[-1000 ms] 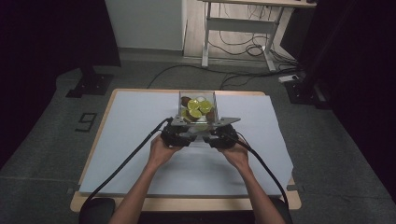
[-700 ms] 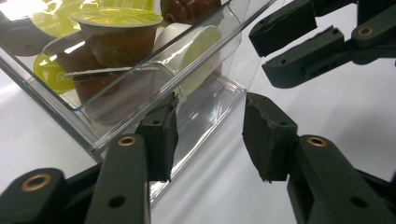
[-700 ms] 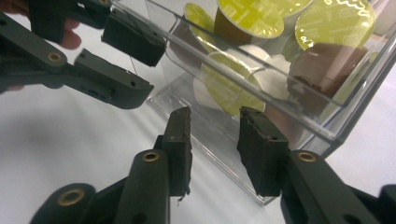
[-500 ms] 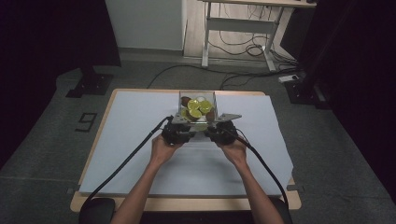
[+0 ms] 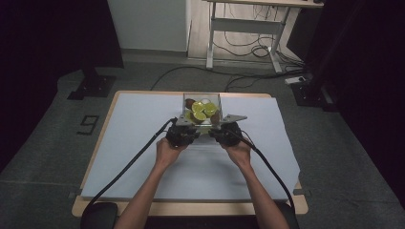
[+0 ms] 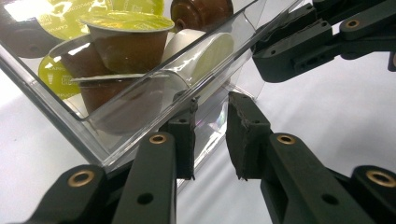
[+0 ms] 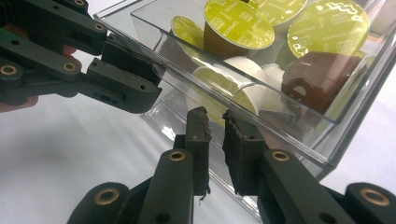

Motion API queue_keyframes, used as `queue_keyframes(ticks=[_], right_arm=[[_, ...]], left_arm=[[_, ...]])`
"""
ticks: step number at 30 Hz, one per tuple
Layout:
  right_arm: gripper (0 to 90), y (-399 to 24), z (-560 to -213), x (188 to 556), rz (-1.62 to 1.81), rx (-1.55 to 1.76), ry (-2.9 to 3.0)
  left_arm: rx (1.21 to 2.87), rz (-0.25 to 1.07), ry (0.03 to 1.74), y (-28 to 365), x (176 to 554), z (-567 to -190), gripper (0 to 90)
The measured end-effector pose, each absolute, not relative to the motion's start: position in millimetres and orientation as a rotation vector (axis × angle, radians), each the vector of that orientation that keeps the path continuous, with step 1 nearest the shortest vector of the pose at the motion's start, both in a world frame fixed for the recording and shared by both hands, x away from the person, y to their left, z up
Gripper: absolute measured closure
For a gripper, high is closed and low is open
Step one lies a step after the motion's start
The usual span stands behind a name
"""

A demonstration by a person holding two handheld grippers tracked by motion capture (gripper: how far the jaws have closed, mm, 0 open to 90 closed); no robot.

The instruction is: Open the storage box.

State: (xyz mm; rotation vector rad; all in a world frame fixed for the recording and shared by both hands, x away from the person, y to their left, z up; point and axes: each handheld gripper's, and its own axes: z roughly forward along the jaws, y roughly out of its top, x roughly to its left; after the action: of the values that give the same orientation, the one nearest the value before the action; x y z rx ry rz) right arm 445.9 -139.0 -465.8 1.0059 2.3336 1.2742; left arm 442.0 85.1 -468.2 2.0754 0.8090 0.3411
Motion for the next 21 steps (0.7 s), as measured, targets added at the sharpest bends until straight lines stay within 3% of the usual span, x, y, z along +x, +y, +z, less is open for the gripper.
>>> queue_keyframes(ticks=[21], right_arm=[[79.5, -139.2, -465.1, 439.1, 1.284, 0.950, 2.360]], left_arm=[[2.072, 0.353, 0.791, 87.1, 429.9, -468.4, 77.7]])
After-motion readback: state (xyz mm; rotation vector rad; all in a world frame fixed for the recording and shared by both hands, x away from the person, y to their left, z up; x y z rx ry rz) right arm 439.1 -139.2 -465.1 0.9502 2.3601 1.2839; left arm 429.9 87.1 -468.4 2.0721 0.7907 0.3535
